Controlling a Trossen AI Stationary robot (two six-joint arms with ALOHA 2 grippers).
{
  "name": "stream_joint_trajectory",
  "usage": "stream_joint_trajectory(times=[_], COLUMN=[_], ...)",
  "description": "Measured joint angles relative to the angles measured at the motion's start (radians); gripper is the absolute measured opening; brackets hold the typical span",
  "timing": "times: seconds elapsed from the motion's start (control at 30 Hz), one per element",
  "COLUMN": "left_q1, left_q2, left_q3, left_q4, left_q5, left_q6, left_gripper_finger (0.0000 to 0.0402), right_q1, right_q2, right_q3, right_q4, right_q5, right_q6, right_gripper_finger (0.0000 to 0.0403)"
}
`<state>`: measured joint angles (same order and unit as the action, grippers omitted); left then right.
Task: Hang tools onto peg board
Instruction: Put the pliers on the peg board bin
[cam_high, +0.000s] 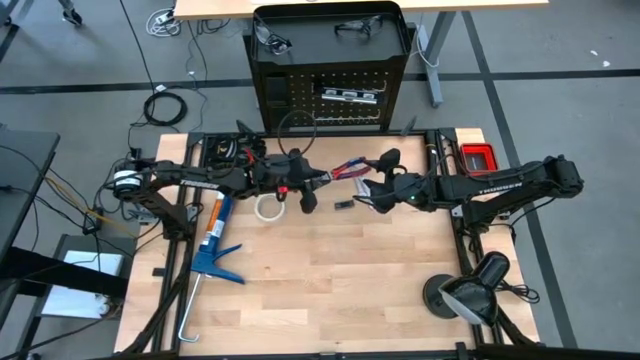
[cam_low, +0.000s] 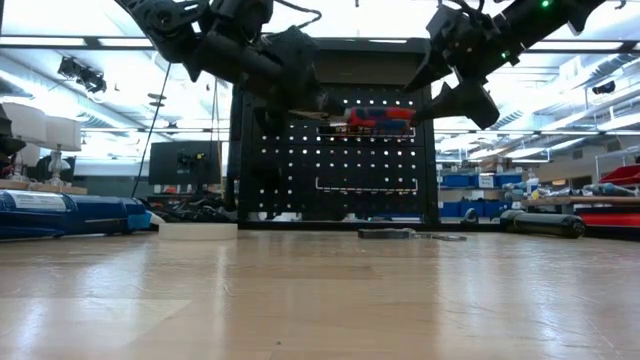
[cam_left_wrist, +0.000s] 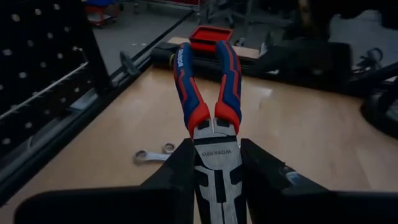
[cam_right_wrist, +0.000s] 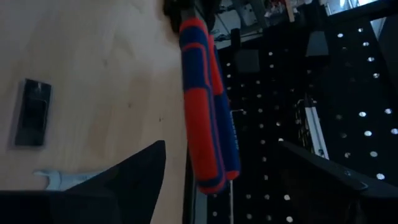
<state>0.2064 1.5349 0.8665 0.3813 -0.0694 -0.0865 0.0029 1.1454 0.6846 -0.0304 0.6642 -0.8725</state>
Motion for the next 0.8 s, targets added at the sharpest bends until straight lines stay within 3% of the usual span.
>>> stream_joint_trajectory(times=[0.33, 0.5, 0.8], left_q1=[-0.02, -0.024, -0.024], left_q2=[0.0, 0.0, 0.0], left_q3=[0.0, 0.0, 0.001], left_q4=[0.048, 0.049, 0.106], left_q5=[0.118, 0.142, 0.145], left_q6=[0.008, 0.031, 0.033], left_gripper_finger=[0.0085, 0.0085, 0.0085], right_q1=[-0.01, -0.013, -0.013], right_q2=[0.0, 0.0, 0.0], right_q3=[0.0, 0.0, 0.0], right_q4=[0.001, 0.012, 0.015], right_q5=[-0.036, -0.061, -0.064], right_q6=[-0.17, -0.178, -0.177], right_gripper_finger=[0.0294, 0.0275, 0.0208])
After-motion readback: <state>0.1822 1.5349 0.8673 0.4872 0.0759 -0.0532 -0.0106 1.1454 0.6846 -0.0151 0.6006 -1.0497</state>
